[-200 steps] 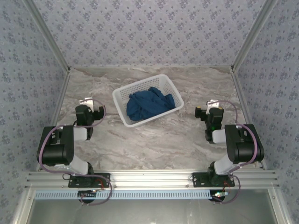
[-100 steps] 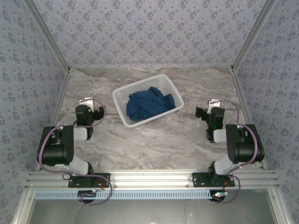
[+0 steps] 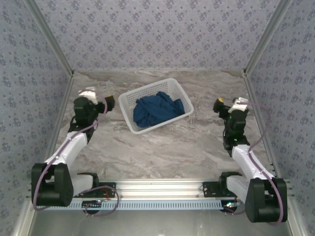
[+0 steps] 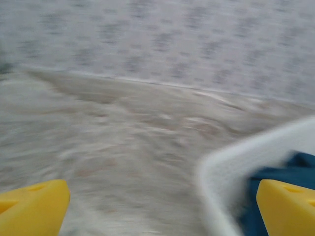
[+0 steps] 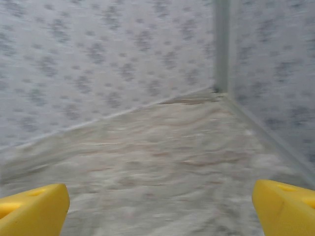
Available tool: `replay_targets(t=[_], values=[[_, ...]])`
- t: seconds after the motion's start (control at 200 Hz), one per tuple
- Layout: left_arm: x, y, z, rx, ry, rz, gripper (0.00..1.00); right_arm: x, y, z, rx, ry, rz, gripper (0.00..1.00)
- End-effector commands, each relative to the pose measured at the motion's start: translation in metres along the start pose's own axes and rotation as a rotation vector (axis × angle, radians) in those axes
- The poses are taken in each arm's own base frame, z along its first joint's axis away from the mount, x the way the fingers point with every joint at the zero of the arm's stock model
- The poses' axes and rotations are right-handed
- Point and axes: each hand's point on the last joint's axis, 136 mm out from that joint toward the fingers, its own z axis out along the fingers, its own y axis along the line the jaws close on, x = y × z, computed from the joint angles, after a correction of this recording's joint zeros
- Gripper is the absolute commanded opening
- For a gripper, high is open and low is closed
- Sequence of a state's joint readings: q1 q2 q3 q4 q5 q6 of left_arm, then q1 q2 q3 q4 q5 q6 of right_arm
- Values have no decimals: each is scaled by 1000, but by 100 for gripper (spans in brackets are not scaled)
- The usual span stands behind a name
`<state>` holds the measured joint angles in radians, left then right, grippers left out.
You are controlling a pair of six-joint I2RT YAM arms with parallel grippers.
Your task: Fold the inside-out t-shirt
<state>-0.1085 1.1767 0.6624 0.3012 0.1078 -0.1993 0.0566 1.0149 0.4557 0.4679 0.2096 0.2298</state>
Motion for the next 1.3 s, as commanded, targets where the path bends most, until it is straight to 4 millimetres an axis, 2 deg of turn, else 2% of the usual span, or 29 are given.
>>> replay_targets(t=[0.0,0.045,0.1,0.17,0.24,0.33,0.38,0.56,0.645,0.71,0.844,0.974,1.044,1.149,1.294], values=[[38,-77,3,214,201,102,97,55,64,-6,-172,297,-16,97],[44,-92,8,233,249,156,97,68,87,-11,-227,367,-32,97],[49,-101,17,222,304,226,95,83,110,-16,-281,428,-36,97],[52,-90,37,145,361,287,93,95,131,-22,-331,483,-45,96],[53,-74,59,93,419,380,93,100,142,-24,-353,515,-67,96],[55,-48,84,52,505,433,93,102,150,-23,-377,540,-72,96],[56,-41,95,67,552,439,93,102,154,-24,-389,548,-71,97],[78,-56,117,211,679,491,95,107,156,-23,-391,555,-65,97],[78,-60,133,220,695,498,92,110,156,-22,-389,564,-63,98],[78,-65,145,228,715,503,85,113,158,-22,-396,571,-59,98],[81,-69,167,239,756,489,62,117,159,-23,-399,584,-50,98],[89,-61,168,215,824,476,44,123,159,-24,-399,598,-48,99],[83,-50,166,177,826,454,35,125,159,-25,-399,606,-48,99],[72,-27,152,116,821,380,29,127,157,-25,-395,611,-50,100],[68,16,127,19,806,285,28,128,161,-24,-406,616,-47,100]])
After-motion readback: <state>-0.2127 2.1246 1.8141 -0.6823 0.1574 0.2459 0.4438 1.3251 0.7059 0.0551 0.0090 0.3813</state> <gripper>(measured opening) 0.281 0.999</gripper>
